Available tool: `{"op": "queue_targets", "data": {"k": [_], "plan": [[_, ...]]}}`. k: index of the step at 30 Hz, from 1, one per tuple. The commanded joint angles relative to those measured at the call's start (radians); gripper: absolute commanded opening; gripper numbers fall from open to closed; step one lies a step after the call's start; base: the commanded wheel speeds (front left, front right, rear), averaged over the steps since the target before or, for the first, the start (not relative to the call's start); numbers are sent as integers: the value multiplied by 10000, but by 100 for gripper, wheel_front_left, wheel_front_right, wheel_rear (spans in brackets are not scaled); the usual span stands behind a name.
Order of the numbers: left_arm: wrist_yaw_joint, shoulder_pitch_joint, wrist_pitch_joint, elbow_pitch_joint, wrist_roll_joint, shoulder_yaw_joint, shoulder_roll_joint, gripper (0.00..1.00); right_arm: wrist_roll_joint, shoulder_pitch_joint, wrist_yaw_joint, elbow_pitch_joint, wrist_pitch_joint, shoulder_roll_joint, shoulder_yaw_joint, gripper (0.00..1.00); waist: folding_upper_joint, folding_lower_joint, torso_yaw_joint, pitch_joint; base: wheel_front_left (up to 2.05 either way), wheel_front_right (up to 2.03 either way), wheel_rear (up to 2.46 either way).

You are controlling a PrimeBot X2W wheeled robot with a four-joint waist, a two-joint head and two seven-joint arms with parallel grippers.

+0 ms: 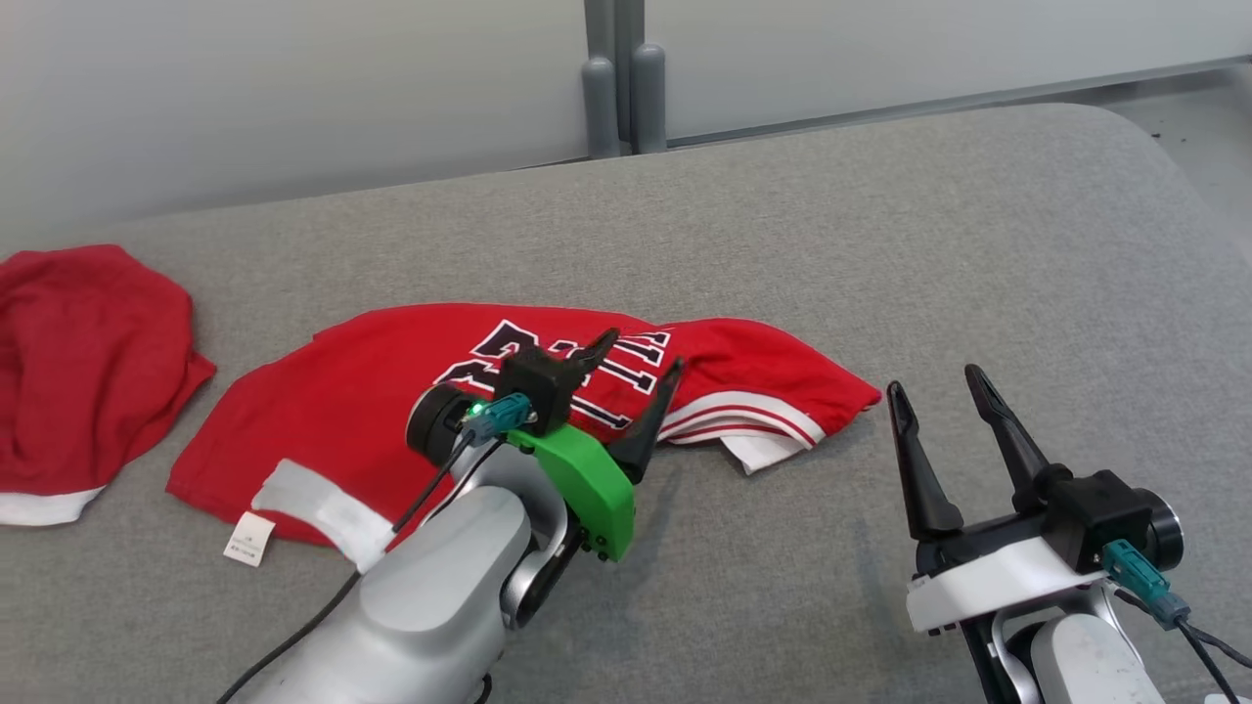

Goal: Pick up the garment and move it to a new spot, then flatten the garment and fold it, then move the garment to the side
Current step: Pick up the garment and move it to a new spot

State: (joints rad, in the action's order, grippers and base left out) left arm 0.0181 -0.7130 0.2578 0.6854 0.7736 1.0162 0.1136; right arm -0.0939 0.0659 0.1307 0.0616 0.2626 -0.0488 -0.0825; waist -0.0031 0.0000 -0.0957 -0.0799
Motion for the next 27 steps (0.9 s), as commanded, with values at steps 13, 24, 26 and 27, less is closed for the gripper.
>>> {"op": "queue_targets", "data": {"k": [13,24,26,27], "plan": [[-1356,3541,71,-3359,-1341,-2855,1282,100,-2,-51,1,772,26,-32,-503,100,31,0,1037,410,0,0,0],[-1782,5739,70,-4836,-2278,-4932,1401,100,-39,24,1,1333,26,-32,-788,100,31,0,1435,602,0,0,0],[-1783,6040,70,-5003,-2392,-5245,1359,100,-40,108,1,1508,26,-32,-885,100,31,0,1542,584,0,0,0],[-1758,6163,72,-5064,-2462,-5371,1342,100,-45,159,1,1611,26,-32,-953,100,31,0,1600,568,0,0,0]]}}
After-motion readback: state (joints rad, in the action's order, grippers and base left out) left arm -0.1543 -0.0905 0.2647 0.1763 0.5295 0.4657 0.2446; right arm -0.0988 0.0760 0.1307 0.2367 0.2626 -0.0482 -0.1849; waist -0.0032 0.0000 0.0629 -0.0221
